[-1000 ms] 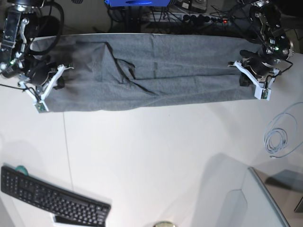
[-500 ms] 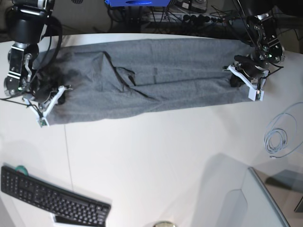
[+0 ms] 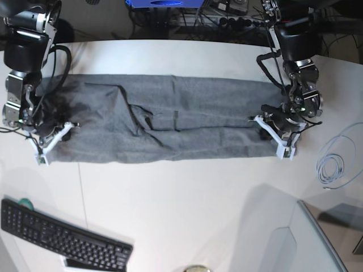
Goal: Layout the t-shirt on the table in an organized manner, then fold the t-shirt properly
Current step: 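Grasp the folded strip ends with both grippers and pull them apart to flatten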
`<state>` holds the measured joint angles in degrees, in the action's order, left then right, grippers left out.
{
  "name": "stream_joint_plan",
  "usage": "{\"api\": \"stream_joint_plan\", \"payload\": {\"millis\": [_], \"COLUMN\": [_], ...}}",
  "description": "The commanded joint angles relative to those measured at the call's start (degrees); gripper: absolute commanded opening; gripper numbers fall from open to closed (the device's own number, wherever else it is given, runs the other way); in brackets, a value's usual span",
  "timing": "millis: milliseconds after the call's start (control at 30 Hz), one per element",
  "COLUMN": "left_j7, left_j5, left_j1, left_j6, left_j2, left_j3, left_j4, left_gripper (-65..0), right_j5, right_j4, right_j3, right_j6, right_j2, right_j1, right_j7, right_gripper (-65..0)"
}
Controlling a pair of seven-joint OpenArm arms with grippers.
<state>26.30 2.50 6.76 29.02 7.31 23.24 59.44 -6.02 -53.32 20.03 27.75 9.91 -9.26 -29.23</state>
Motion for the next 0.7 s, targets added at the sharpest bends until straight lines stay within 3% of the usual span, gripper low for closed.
{"api": "stream_joint_plan", "payload": {"millis": [0,233,333,500,667], "left_j7": [0.8,0.8,1.2,7.8,6.8], "left_j5": [0.4,0.4,0.4,0.3,-0.2], "left_j1": [0.3,-0.6,-2.3,-5.1,-5.0], "left_j6": [-0.3,-0.3,-0.3,-0.2,-0.2], "left_j2": [0.8,1.0,1.3,1.3,1.0], "left_j3": [0.1,0.4,0.4,1.2,5.8], "left_j4": [0.5,5.2,9.9,20.7,20.7], "left_gripper": [-65.0,-65.0,-65.0,-65.0,-65.0], "right_j5": [2.5,2.5,2.5,2.5,2.4], "right_j4": [0.2,-0.9,-5.4,-15.6,-24.1], "right_j3": [0.4,3.7,3.7,3.7,3.3], "right_j6": [-1.9,-1.5,-1.5,-1.5,-1.5], "right_j2": [0.5,0.4,0.4,-0.8,-2.5], "right_j1": [1.1,1.6,2.2,4.8,6.8], "right_j7": [-3.2,-2.9,-3.2,-4.0,-7.0], "right_gripper": [-64.2,-64.2,-64.2,-64.2,-64.2]}}
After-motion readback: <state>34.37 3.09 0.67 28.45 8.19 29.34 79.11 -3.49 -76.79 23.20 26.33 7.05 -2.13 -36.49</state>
